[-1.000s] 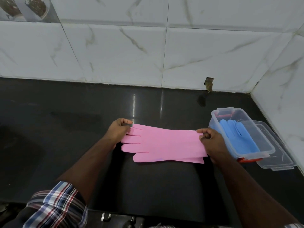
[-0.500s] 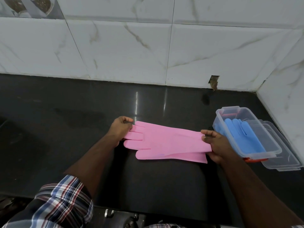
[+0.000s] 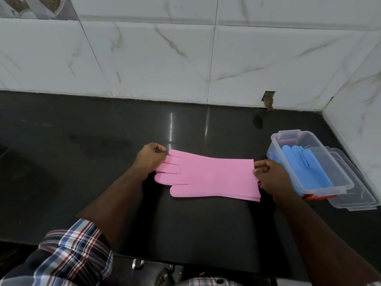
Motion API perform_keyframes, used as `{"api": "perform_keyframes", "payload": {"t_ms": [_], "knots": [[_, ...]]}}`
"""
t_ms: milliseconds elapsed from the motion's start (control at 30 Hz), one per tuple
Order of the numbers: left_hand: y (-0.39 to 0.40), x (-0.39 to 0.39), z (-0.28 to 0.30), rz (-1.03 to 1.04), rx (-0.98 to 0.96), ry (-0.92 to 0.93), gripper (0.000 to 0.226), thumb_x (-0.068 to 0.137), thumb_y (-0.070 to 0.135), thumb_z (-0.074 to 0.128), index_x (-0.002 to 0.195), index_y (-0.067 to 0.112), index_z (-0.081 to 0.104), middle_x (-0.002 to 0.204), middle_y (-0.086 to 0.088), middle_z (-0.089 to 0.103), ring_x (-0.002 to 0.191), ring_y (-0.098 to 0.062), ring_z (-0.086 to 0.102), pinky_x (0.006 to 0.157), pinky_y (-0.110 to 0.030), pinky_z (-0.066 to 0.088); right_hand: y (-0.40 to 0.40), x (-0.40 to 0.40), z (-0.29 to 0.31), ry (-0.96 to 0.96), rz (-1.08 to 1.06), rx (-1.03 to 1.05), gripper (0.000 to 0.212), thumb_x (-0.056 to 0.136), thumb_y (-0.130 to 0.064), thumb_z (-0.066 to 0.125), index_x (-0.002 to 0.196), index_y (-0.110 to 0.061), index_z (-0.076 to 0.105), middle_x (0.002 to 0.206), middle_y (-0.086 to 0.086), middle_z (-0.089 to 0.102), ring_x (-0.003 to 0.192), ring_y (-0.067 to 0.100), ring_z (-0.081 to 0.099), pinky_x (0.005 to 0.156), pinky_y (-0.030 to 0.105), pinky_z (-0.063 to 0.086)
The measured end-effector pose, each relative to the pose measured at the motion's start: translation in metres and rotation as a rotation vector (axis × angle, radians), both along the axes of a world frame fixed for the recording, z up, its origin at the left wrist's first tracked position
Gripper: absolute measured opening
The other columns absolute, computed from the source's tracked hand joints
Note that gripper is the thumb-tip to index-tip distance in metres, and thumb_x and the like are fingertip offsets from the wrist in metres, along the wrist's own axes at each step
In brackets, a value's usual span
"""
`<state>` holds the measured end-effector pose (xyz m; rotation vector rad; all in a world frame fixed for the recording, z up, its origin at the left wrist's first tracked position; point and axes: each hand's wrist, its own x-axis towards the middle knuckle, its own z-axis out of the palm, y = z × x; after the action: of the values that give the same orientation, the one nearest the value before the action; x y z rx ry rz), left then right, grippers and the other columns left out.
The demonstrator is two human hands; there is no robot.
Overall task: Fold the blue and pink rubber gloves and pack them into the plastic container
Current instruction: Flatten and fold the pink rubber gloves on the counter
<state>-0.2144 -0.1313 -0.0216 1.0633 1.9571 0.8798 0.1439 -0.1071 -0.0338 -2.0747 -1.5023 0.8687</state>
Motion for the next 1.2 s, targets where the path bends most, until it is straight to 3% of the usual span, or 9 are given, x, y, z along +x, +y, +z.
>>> {"api": "perform_keyframes", "payload": {"t_ms": [133,233,333,467,600,733,900,1033,1200], "knots": [[-0.008,-0.008,0.0,-0.036,0.015,0.133,0.018,0.087,0.017,0.065,0.105,0.019,0.066,0.094,0.002,0.068,0.091,-0.019,0.064,0.079,-0.03,0.049,-0.009,-0.003,0.003,-0.276,0.109,0.145,0.029,0.09,-0.024,0.068,0.119,-0.018,0.066,0.119,0.001,0.068,0.108,0.021,0.064,0.102,0.038,0.05],[-0.019,-0.012,-0.005,-0.005,-0.004,0.102,0.022,0.089,0.026,0.07,0.109,0.019,0.064,0.099,0.0,0.067,0.09,-0.018,0.063,0.083,-0.033,0.051,-0.016,-0.014,0.014,-0.22,0.222,0.22,0.023,0.092,-0.018,0.065,0.114,-0.016,0.07,0.117,0.0,0.069,0.104,0.017,0.064,0.097,0.03,0.046],[-0.031,-0.014,-0.011,0.036,-0.042,-0.056,0.017,0.093,0.026,0.067,0.106,0.015,0.064,0.097,-0.004,0.069,0.079,-0.016,0.063,0.069,-0.032,0.055,-0.032,-0.041,0.026,-0.095,0.41,0.232,0.018,0.092,-0.017,0.064,0.107,-0.019,0.074,0.111,-0.003,0.071,0.096,0.011,0.063,0.092,0.025,0.046],[-0.038,-0.023,-0.013,-0.041,-0.078,-0.201,0.019,0.098,0.016,0.06,0.116,0.017,0.067,0.103,-0.007,0.073,0.083,-0.014,0.067,0.069,-0.028,0.053,-0.06,-0.089,0.027,-0.009,0.717,0.214,0.019,0.089,-0.023,0.067,0.107,-0.022,0.075,0.101,-0.006,0.069,0.091,0.009,0.062,0.089,0.029,0.049],[-0.045,-0.029,-0.013,-0.095,-0.057,-0.25,0.024,0.095,0.01,0.066,0.118,0.013,0.066,0.097,-0.001,0.072,0.085,-0.011,0.065,0.07,-0.025,0.051,-0.072,-0.124,0.023,-0.165,0.901,0.183,0.033,0.088,-0.037,0.067,0.12,-0.027,0.068,0.108,-0.007,0.062,0.1,0.011,0.058,0.088,0.03,0.048],[-0.05,-0.027,-0.014,-0.053,-0.013,-0.193,0.017,0.091,0.01,0.071,0.107,0.006,0.068,0.086,-0.003,0.07,0.077,-0.012,0.065,0.066,-0.023,0.053,-0.074,-0.137,0.017,-0.287,0.945,0.258,0.03,0.093,-0.035,0.059,0.121,-0.026,0.066,0.113,-0.005,0.062,0.106,0.016,0.057,0.086,0.032,0.049],[-0.052,-0.023,-0.016,0.017,0.041,-0.156,0.014,0.089,0.014,0.074,0.096,0.006,0.065,0.081,-0.007,0.07,0.072,-0.014,0.065,0.059,-0.022,0.054,-0.076,-0.139,0.01,-0.278,0.832,0.412,0.025,0.097,-0.034,0.052,0.11,-0.024,0.071,0.105,-0.004,0.065,0.1,0.018,0.058,0.08,0.036,0.051],[-0.053,-0.025,-0.019,0.014,0.048,-0.14,0.014,0.088,0.016,0.076,0.086,0.007,0.064,0.079,-0.01,0.071,0.072,-0.017,0.065,0.06,-0.024,0.055,-0.077,-0.14,0.007,-0.324,0.919,0.279,0.032,0.097,-0.037,0.051,0.124,-0.025,0.066,0.117,-0.003,0.06,0.11,0.018,0.052,0.087,0.034,0.047],[-0.062,-0.033,-0.014,-0.114,0.04,-0.201,0.021,0.083,0.009,0.079,0.099,0.003,0.066,0.083,-0.008,0.07,0.068,-0.009,0.063,0.059,-0.016,0.052,-0.075,-0.14,0.007,-0.271,0.906,0.269,0.031,0.098,-0.039,0.048,0.117,-0.026,0.07,0.109,-0.004,0.06,0.104,0.017,0.055,0.087,0.035,0.047]]}}
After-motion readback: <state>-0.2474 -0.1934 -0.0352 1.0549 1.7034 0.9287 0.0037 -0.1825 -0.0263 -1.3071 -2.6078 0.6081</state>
